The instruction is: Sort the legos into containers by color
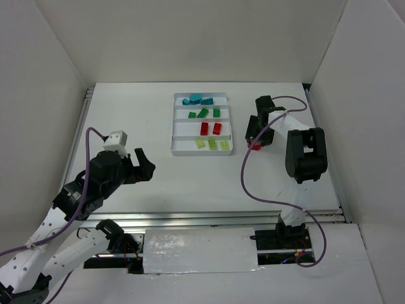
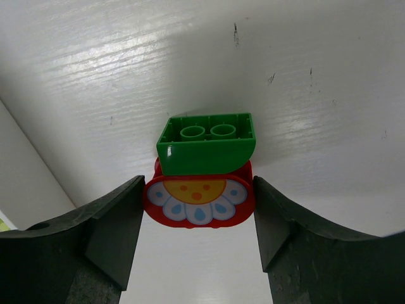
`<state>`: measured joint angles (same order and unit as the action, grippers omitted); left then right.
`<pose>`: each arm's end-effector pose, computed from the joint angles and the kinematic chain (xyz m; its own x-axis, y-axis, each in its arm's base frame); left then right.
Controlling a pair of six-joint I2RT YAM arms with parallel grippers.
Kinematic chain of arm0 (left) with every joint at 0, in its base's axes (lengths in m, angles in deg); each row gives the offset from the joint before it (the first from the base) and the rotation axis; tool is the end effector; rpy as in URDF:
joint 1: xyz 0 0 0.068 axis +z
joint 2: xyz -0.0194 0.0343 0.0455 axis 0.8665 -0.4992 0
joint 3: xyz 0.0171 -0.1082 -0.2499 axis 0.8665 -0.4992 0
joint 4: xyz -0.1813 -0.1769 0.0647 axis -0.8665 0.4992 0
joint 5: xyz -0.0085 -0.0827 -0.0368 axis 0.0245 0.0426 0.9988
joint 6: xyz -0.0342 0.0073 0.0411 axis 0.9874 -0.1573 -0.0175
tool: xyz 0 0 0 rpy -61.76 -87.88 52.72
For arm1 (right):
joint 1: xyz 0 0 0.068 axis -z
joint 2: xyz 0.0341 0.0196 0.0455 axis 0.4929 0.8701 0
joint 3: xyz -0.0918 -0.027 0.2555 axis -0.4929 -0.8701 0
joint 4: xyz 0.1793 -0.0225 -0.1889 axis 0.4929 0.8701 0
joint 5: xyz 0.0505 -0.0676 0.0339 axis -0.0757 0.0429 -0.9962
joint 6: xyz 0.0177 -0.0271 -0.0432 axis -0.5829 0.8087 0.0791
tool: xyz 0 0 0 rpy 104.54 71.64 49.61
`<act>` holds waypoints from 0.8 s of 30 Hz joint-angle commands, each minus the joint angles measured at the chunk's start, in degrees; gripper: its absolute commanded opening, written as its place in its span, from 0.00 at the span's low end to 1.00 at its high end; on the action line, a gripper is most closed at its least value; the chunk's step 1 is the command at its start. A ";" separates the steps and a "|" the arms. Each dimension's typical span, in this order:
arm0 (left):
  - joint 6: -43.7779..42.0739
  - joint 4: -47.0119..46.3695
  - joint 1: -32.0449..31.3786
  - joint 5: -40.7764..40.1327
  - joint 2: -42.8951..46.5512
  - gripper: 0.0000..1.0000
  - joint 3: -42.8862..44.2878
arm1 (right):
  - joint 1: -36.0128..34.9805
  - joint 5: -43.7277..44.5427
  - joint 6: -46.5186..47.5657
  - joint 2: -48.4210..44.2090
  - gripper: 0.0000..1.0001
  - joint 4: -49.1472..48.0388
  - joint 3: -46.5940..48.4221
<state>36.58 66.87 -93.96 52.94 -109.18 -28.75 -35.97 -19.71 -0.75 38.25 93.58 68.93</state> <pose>0.1152 -0.0656 0.3412 -0.5069 -0.3614 -0.7826 0.0300 0.8999 -0.4350 0.4050 0.0426 0.1767 -0.8897 0.2531 -0.3801 0.2499 0.9665 0.0587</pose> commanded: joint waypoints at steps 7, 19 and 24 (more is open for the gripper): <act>3.76 -2.13 -0.28 4.53 -1.27 1.00 1.27 | -14.00 -1.98 6.75 -20.11 0.00 -8.70 -10.40; 20.30 -4.67 -0.10 12.79 1.63 1.00 7.43 | -41.80 -13.77 15.46 -45.78 0.00 -29.97 -29.40; 23.91 -9.66 -0.01 21.57 -0.65 0.99 4.79 | -48.13 -15.52 16.07 -51.06 0.00 -35.79 -34.07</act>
<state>56.39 63.07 -93.96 67.04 -107.98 -22.94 -82.77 -34.21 13.43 -10.16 66.02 35.22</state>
